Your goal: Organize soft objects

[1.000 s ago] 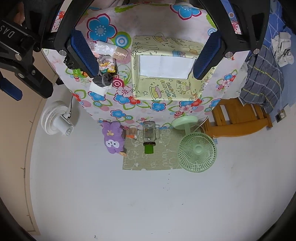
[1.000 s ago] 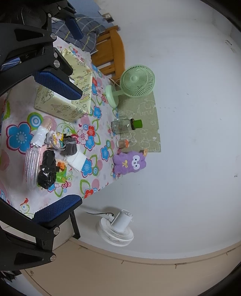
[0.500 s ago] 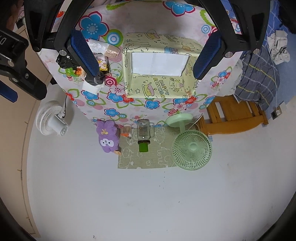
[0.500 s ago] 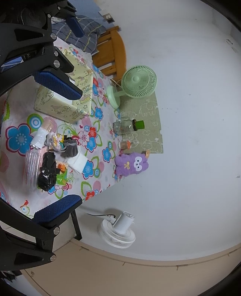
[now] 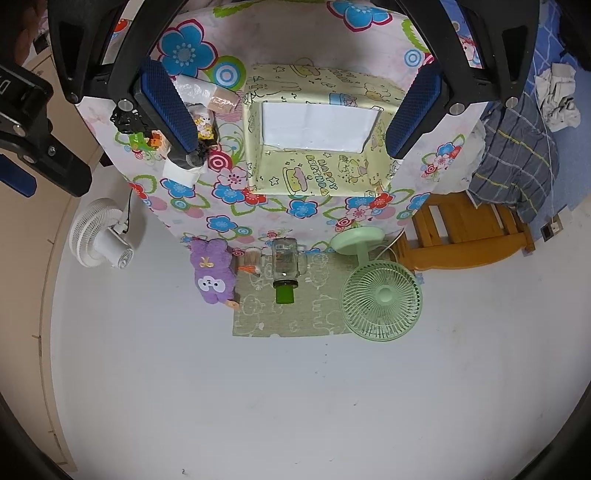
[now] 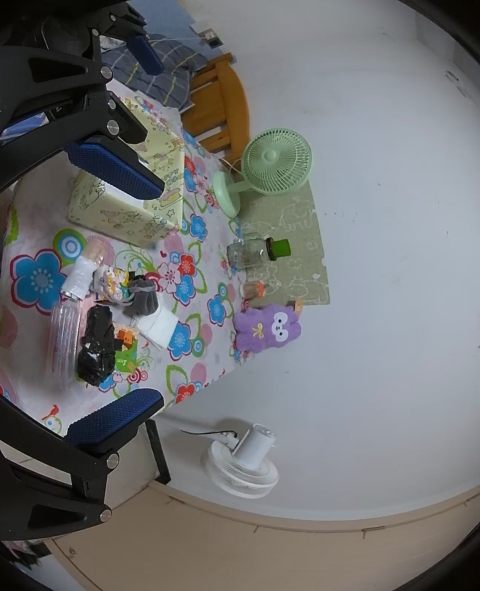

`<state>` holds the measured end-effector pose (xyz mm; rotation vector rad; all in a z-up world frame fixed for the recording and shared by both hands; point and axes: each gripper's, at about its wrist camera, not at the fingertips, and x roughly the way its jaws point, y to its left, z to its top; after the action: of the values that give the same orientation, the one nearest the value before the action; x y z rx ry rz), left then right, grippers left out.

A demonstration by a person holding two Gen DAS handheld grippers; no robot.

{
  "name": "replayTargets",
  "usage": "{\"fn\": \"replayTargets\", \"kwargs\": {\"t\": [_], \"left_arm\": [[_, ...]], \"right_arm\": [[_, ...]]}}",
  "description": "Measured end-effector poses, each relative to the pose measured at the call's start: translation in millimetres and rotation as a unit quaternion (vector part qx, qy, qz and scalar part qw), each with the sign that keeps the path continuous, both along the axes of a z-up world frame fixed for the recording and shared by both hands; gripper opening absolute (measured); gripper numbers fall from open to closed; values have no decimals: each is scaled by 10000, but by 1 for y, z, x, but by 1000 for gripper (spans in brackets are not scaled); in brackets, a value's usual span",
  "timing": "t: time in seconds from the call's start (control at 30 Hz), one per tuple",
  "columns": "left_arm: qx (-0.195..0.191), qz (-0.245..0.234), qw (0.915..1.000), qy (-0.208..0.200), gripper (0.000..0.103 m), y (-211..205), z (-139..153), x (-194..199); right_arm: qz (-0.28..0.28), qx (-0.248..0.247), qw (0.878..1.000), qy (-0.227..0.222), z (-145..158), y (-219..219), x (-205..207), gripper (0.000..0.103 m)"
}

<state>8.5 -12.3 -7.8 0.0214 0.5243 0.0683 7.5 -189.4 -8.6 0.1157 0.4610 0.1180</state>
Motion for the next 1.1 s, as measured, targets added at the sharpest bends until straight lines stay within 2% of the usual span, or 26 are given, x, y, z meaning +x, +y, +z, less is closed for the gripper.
{"fn": "replayTargets", "kwargs": {"t": [0.43,0.67,1.1], "left_arm": [[-9,45,10000,71,102,-3,-5,7],[-134,41,9997,183,102,-6,-14,14],[-265,-313,9977,546,90,-38,-44,25]], "right_arm": [[-9,-37,10000,70,-6,-1,3,103],[-27,-57,9999,104,-8,-4,8,103],[-37,-223,9995,210,-28,-19,18,101]]}}
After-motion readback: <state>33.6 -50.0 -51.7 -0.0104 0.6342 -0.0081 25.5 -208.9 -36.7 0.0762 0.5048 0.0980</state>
